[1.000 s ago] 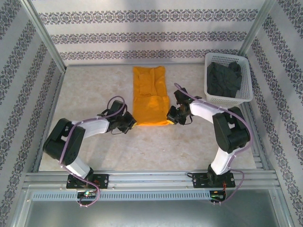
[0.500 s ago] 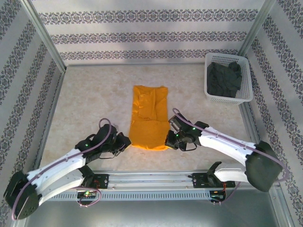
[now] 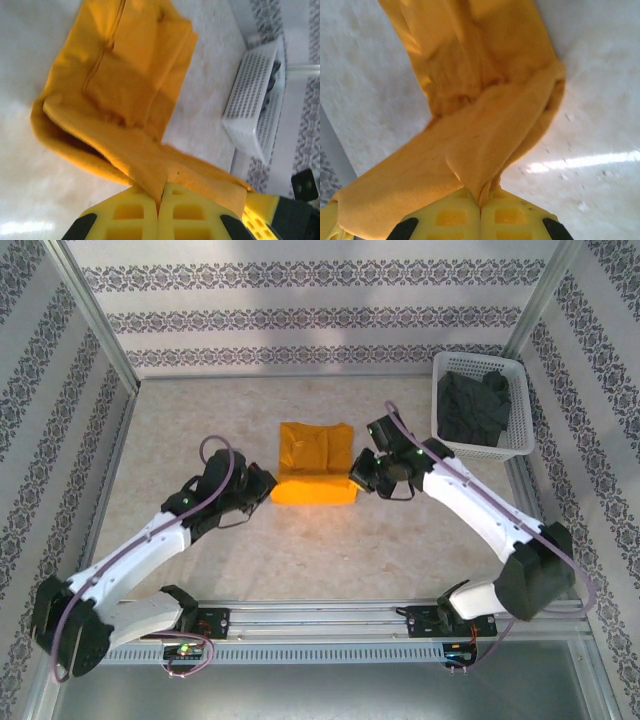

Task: Fold and stack the t-shirts

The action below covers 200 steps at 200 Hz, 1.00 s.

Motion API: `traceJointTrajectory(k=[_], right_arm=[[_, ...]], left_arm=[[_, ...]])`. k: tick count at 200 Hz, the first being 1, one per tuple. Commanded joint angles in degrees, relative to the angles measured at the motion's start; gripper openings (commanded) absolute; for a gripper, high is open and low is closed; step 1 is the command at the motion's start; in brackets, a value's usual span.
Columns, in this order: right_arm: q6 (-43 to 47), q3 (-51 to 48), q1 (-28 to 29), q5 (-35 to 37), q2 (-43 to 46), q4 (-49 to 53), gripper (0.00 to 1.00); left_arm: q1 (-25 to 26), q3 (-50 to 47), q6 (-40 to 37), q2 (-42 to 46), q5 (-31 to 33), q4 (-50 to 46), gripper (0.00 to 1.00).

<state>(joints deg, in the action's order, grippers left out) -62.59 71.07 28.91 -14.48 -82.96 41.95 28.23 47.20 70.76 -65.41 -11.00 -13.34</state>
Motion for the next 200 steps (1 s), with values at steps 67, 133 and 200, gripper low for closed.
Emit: traceJointTrajectory(k=[67,133,200], right_arm=[[4.81,38.01,-11.76,-7.1,-37.67,0.22,0.0],[16.11,55.25,-14.95,-10.43,-47.71,3.5,0.53],[13.78,3.18,-13.74,-10.71,-10.85,-23.52,0.56]], left_arm=[[-12.56,31.9,-6.62,-40.89,-8.96,10.06,0.0],[-14.54,36.39,-10.45,-44.43,-7.03,9.44,0.53],[1.97,5.86,11.3,-23.13,2.13,16.14,0.57]])
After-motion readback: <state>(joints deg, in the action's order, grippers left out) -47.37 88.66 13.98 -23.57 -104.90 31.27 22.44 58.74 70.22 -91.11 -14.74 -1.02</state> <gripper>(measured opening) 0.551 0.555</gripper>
